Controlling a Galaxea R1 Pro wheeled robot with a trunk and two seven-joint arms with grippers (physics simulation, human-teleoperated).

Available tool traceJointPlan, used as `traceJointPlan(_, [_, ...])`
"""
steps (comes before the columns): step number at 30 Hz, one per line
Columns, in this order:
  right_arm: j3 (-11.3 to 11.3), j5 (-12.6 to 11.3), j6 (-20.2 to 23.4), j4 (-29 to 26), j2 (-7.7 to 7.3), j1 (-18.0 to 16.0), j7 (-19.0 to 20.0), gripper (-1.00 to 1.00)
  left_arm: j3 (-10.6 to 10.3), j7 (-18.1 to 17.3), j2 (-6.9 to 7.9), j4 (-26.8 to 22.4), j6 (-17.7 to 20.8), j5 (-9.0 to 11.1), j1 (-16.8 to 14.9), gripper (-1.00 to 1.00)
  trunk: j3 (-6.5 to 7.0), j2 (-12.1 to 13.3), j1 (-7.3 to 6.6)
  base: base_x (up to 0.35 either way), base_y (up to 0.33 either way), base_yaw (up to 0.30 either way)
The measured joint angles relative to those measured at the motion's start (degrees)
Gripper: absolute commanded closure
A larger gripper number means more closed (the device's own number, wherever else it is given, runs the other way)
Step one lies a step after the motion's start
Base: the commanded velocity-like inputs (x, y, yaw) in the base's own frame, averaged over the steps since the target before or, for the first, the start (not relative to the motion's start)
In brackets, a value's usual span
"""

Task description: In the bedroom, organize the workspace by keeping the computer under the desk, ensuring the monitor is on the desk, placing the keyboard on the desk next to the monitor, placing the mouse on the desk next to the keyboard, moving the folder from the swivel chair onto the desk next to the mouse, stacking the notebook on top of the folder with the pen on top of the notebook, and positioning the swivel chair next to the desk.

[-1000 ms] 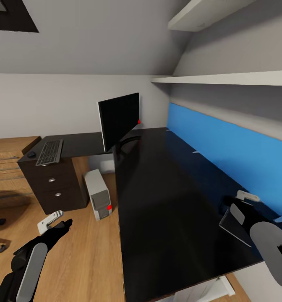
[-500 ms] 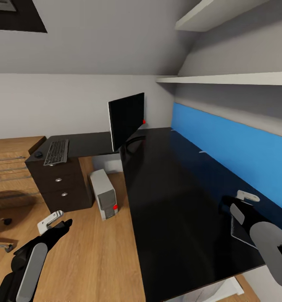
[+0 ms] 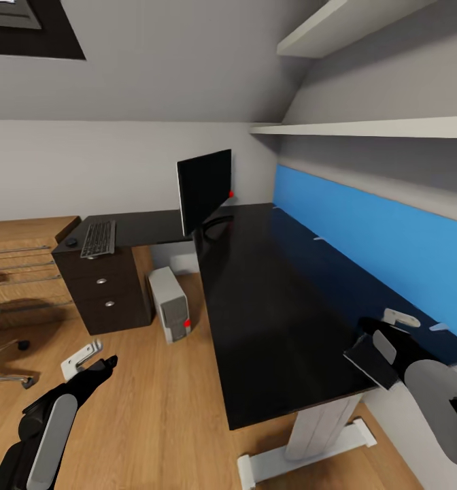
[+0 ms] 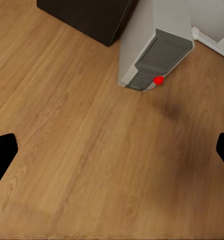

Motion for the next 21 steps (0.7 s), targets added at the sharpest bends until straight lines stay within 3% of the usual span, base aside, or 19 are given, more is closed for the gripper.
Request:
traceJointPlan(8, [0.1,-0.1,-0.1,0.0,0.01,0.0,0.1,-1.0,0.0,0.0,0.01,0.0,0.0,0.0,0.0,-1.0,0.0,0.0,-0.02,-0.21,-0.143,0.0])
traceJointPlan(21, [0.0,0.4,-0.2,-0.2,0.78,0.0,-0.2,-1.0,0.0,0.0,0.06,0.0,0.0,0.0,0.0,-1.0,0.0,0.0,-0.03,-0.015,-0.009,0.0])
